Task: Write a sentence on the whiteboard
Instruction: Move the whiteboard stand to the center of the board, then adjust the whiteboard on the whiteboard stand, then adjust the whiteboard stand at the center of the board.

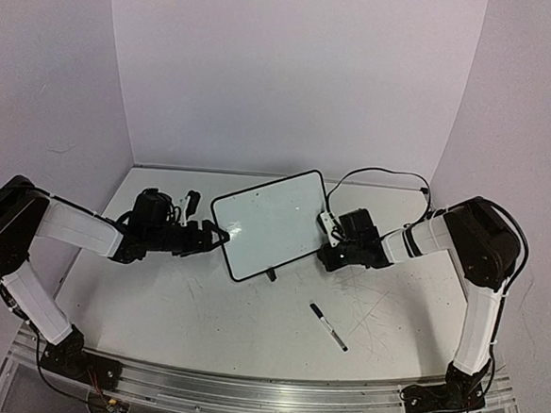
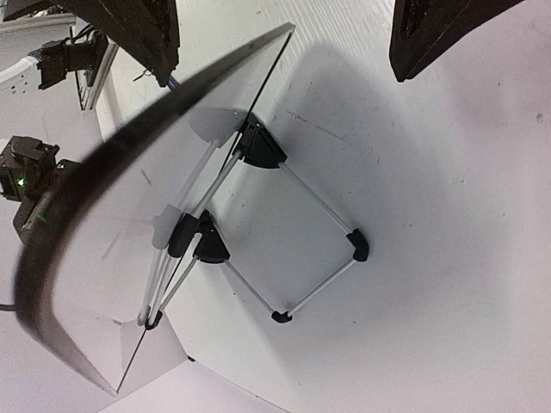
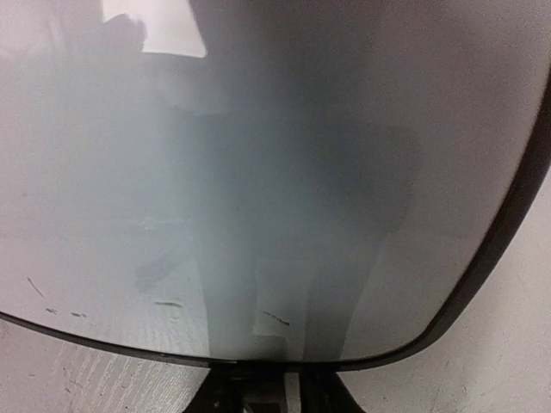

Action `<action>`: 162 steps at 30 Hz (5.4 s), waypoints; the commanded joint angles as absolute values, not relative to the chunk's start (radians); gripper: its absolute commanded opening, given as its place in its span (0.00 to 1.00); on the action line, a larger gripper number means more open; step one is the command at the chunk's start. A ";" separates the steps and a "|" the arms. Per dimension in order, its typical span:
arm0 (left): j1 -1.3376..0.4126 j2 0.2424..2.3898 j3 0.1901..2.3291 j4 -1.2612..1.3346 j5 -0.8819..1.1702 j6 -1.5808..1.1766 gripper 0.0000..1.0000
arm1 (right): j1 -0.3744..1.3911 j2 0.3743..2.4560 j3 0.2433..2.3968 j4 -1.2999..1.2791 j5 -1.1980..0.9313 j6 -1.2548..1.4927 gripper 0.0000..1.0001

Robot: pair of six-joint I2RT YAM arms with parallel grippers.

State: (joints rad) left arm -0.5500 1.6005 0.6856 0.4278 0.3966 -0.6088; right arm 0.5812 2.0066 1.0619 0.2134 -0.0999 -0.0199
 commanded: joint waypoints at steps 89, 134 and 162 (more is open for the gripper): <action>-0.624 1.471 0.809 0.140 0.212 -0.580 0.79 | 0.896 1.396 0.801 -0.319 -0.069 0.330 0.98; -0.629 1.615 0.858 0.162 0.258 -0.603 0.62 | 0.660 1.484 0.790 -0.021 0.074 0.332 0.73; -0.657 1.402 0.729 0.143 0.177 -0.643 0.88 | 0.857 1.857 1.035 -0.114 0.294 0.476 0.48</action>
